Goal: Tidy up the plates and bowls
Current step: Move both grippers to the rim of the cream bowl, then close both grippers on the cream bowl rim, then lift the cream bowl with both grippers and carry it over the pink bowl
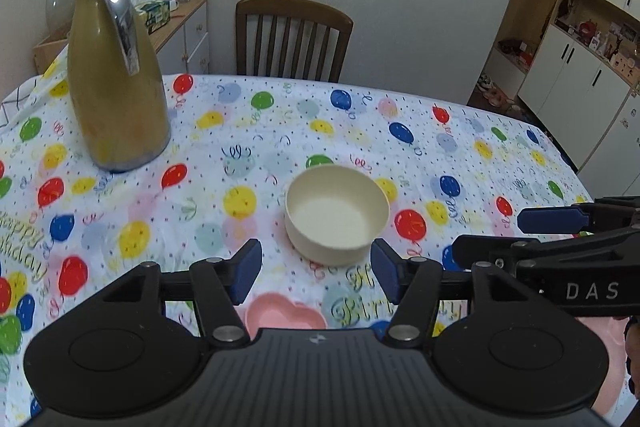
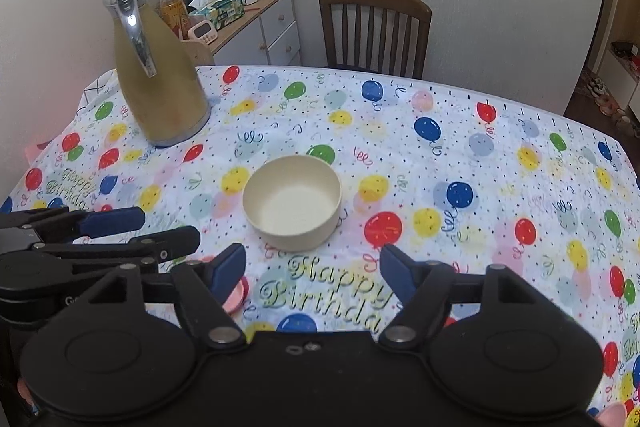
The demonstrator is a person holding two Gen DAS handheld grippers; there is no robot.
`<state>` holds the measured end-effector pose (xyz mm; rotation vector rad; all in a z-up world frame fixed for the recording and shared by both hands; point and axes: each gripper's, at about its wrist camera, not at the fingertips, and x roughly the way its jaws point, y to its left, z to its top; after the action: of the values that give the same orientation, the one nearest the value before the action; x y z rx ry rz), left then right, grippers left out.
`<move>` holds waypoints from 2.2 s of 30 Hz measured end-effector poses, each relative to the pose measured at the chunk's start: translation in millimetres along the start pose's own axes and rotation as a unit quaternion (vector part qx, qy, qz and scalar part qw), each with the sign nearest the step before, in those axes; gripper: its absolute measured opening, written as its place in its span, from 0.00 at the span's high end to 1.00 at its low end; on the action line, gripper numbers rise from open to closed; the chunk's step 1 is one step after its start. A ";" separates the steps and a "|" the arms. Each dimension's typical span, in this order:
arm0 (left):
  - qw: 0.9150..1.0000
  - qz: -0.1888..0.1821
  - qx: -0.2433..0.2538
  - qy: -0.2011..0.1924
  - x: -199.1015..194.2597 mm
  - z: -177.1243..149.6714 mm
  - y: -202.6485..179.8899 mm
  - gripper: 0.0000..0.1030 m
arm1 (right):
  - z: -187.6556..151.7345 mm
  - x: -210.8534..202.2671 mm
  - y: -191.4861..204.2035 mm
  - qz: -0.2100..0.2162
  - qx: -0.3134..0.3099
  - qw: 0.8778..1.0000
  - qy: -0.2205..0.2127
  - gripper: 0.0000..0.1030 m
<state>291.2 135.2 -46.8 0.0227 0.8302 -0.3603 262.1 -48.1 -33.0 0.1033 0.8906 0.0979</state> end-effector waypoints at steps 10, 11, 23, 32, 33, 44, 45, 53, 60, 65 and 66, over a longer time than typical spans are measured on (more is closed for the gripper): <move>1.000 -0.003 0.005 0.008 47.5 26.7 23.4 0.25 | 26.9 41.8 -9.1 -0.024 0.020 1.000 0.001 0.10; 1.000 -0.002 0.004 0.011 53.6 28.1 25.6 0.25 | 29.0 47.7 -9.7 -0.026 0.022 0.999 0.004 0.10; 0.998 -0.018 0.001 0.057 124.5 32.8 46.3 0.25 | 38.6 114.9 -21.8 -0.052 0.049 0.995 0.065 0.17; 0.996 -0.031 0.002 0.086 157.6 31.6 51.3 0.25 | 37.9 144.9 -23.3 -0.059 0.045 0.993 0.095 0.35; 0.996 -0.032 0.004 0.087 159.1 31.7 50.6 0.25 | 37.5 147.1 -23.6 -0.058 0.046 0.992 0.098 0.37; 0.994 -0.038 -0.011 0.099 162.7 32.0 49.8 0.60 | 37.9 153.7 -20.7 -0.048 0.059 0.992 0.102 0.73; 0.994 -0.037 -0.010 0.099 162.4 32.1 49.9 0.61 | 38.1 154.4 -20.4 -0.048 0.060 0.992 0.103 0.74; 0.993 -0.052 -0.004 0.104 159.5 30.8 46.8 0.87 | 37.4 152.9 -13.6 -0.052 0.066 0.991 0.105 0.95; 0.992 -0.055 -0.003 0.113 148.4 25.7 43.9 0.90 | 33.6 141.8 -8.0 -0.059 0.068 0.991 0.100 0.95; 0.992 -0.051 0.008 0.113 129.9 19.0 37.7 0.90 | 26.3 128.4 -4.9 -0.059 0.075 0.990 0.101 0.96; 0.992 -0.050 0.007 0.115 125.4 17.3 36.7 0.90 | 24.1 123.9 -3.9 -0.057 0.077 0.990 0.101 0.96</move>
<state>392.9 128.7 -130.4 0.0354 1.0586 -0.4634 358.5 -37.3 -113.9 0.1889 1.1038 -0.0685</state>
